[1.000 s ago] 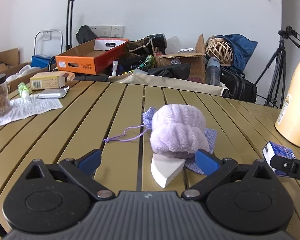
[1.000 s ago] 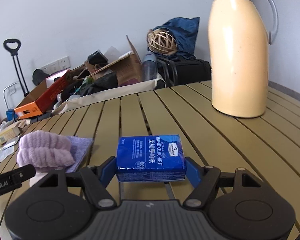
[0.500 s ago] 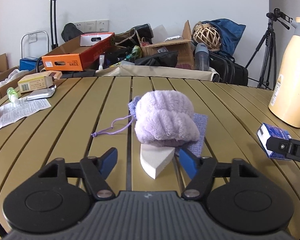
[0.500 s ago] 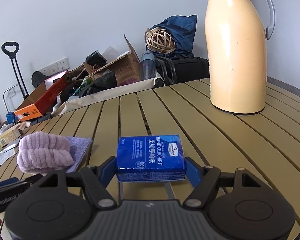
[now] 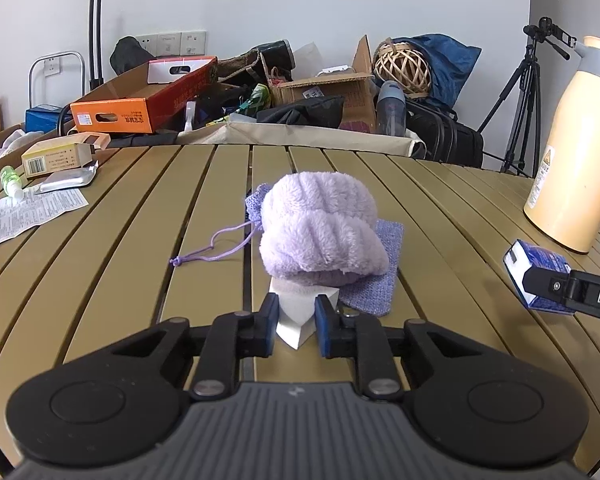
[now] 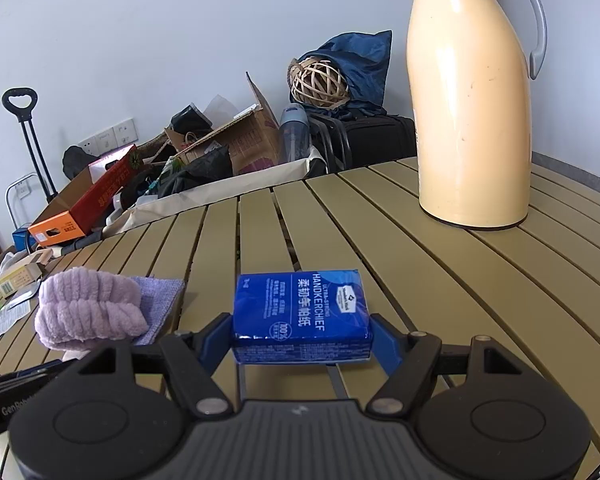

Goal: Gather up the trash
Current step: 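Carry the tissue pack and foam wedge down over the black bin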

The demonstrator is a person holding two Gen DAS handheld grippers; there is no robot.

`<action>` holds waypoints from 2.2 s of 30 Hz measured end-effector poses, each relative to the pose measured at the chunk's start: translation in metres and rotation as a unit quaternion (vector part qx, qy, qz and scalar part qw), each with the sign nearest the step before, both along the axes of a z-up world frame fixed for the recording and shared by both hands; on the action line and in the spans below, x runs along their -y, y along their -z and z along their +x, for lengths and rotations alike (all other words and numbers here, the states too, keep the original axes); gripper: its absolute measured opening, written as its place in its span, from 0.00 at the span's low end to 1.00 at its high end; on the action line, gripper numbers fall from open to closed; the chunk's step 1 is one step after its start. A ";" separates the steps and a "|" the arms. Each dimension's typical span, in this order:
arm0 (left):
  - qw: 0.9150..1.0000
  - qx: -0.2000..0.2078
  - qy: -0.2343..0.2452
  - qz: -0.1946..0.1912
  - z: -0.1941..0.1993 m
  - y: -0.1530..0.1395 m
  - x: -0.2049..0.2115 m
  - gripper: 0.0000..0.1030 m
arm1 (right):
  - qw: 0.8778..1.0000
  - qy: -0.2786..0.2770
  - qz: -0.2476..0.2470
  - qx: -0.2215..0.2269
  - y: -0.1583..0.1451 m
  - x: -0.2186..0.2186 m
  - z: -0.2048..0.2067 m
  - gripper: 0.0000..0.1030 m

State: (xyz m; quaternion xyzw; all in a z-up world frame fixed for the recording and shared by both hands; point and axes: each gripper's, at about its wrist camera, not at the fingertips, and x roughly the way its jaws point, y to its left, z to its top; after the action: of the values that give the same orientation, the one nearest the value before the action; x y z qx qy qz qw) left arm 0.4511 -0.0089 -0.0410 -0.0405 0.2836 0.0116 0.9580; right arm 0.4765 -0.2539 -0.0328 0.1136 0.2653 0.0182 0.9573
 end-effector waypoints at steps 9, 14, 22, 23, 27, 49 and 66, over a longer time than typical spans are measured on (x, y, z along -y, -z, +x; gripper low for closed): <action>1.000 0.019 0.002 0.001 -0.016 -0.012 -0.002 0.18 | 1.000 0.000 0.001 0.002 -0.002 0.000 -0.002 0.70; 1.000 0.027 0.005 -0.003 -0.025 -0.020 -0.005 0.18 | 1.000 0.000 0.002 0.003 -0.003 0.000 -0.002 0.70; 0.999 0.044 0.020 0.004 -0.040 -0.030 -0.006 0.18 | 1.000 -0.008 -0.003 0.011 -0.009 -0.002 -0.007 0.70; 0.999 0.047 0.021 0.003 -0.042 -0.032 -0.007 0.18 | 1.000 -0.009 -0.004 0.012 -0.010 -0.002 -0.008 0.70; 0.998 0.058 0.023 -0.005 -0.051 -0.039 -0.012 0.18 | 1.000 -0.014 -0.006 0.017 -0.012 -0.001 -0.013 0.70; 0.995 0.084 0.033 -0.031 -0.100 -0.055 -0.027 0.18 | 0.996 -0.066 -0.035 0.051 -0.034 -0.024 -0.073 0.70; 0.995 0.070 0.053 -0.051 -0.183 -0.042 -0.022 0.18 | 0.994 -0.099 -0.012 0.050 -0.030 -0.028 -0.169 0.70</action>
State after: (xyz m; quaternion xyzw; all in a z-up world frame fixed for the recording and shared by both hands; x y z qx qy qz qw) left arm 0.2683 0.0132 0.0013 -0.0750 0.2178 -0.0563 0.9715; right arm 0.3073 -0.2255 -0.0024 0.0740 0.2268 0.1152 0.9643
